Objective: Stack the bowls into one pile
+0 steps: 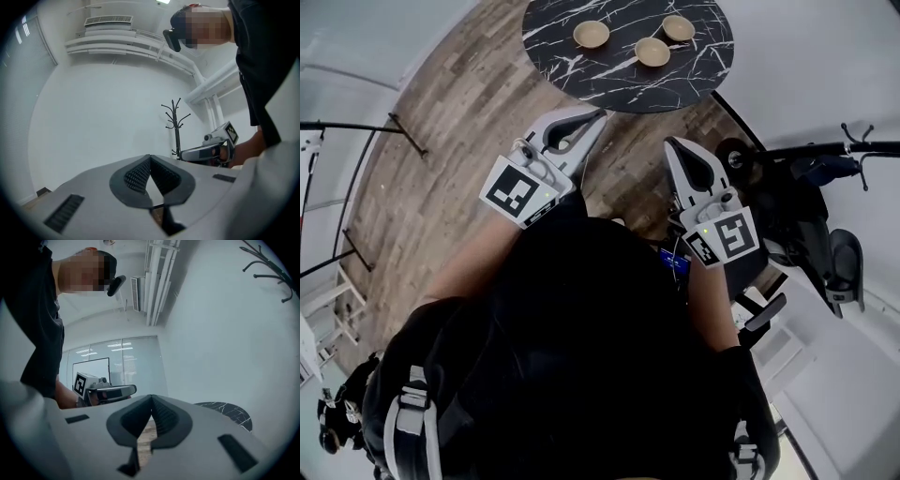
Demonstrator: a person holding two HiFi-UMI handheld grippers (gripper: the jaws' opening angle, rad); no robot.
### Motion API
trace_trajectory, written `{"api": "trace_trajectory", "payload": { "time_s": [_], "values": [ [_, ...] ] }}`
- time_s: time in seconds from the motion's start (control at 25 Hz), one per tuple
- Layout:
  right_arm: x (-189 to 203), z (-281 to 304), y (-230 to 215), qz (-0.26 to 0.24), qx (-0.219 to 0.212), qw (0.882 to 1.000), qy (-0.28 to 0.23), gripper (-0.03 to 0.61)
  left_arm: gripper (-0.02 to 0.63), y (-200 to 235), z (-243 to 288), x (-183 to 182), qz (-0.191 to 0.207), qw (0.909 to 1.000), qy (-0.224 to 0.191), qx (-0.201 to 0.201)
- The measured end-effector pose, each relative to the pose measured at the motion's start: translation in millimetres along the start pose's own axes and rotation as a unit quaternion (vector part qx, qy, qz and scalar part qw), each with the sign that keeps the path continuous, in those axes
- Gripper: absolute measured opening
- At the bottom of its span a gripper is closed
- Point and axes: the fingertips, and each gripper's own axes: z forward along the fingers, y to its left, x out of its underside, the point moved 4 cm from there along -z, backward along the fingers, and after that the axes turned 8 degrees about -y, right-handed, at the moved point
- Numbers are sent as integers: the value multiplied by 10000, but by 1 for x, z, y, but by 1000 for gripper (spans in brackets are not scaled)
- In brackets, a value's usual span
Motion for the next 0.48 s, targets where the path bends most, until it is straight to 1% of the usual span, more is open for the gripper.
{"api": "trace_trajectory", "payload": {
  "time_s": [0.16, 0.32, 0.48],
  "values": [
    [2, 47, -15, -16, 54, 9999, 134, -9, 3, 49, 16, 0, -21, 9999, -44, 152],
    [9, 99, -30, -165, 74, 9990, 401, -9, 3, 103, 30, 4, -120, 9997, -31, 233],
    [14, 154, -46, -130, 95, 9984, 550, -9, 5, 156, 42, 3, -165, 9994, -20, 312]
  ]
}}
